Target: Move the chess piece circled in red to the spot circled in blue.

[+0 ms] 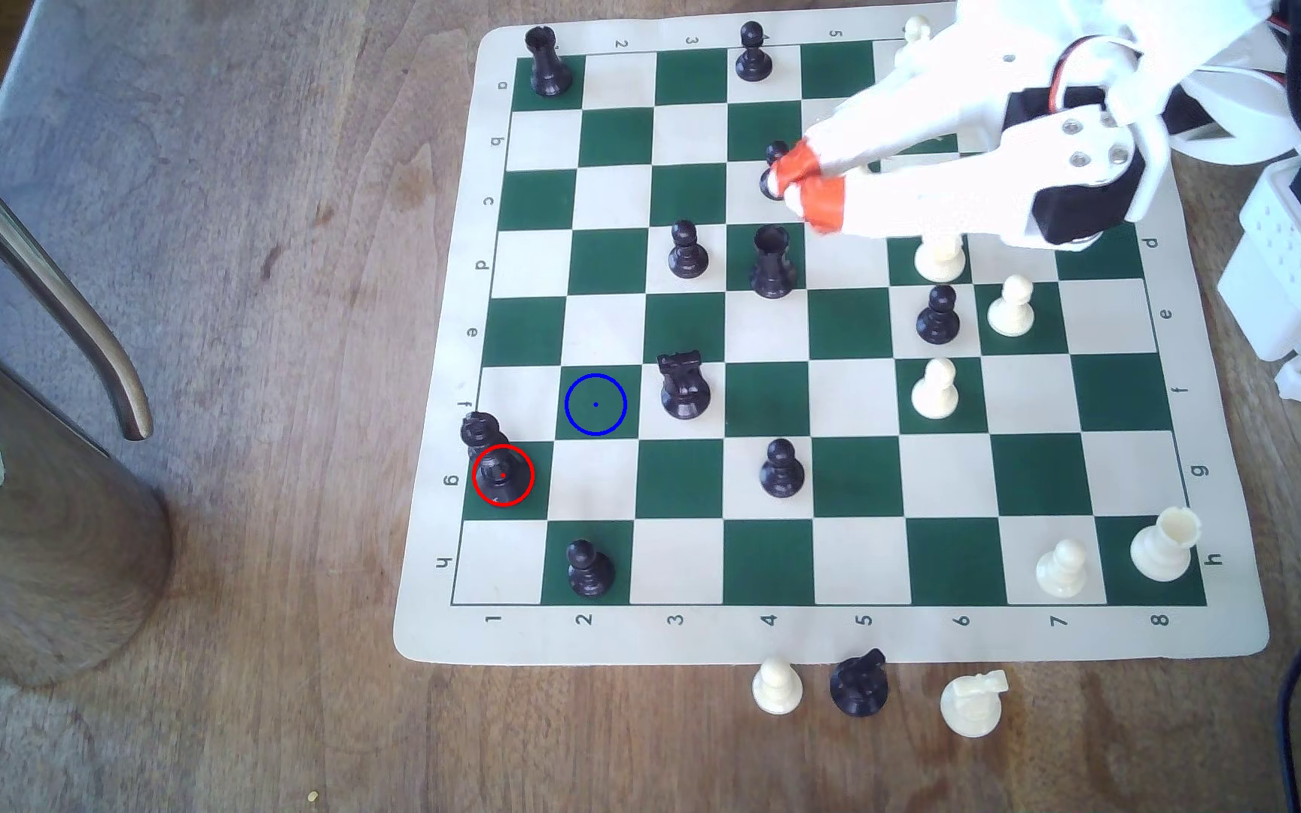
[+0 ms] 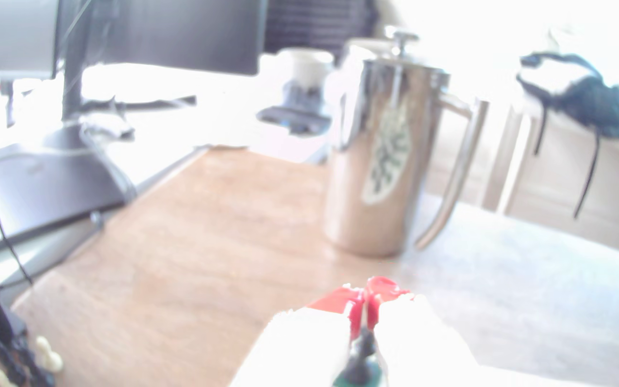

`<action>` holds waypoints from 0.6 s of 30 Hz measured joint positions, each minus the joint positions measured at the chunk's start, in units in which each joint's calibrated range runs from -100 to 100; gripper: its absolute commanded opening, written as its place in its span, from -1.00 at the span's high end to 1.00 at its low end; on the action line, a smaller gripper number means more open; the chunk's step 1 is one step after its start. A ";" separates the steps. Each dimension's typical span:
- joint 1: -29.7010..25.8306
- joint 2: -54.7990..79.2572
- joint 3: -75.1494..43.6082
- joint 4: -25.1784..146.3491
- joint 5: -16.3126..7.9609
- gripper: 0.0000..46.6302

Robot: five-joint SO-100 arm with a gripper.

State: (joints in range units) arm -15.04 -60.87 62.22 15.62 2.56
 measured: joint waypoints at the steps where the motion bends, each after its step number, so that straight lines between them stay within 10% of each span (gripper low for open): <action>1: -0.44 5.03 -4.88 3.11 0.00 0.99; 18: 3.17 37.29 -35.34 34.02 -7.08 0.99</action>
State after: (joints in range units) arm -11.87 -23.59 26.89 49.64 -4.52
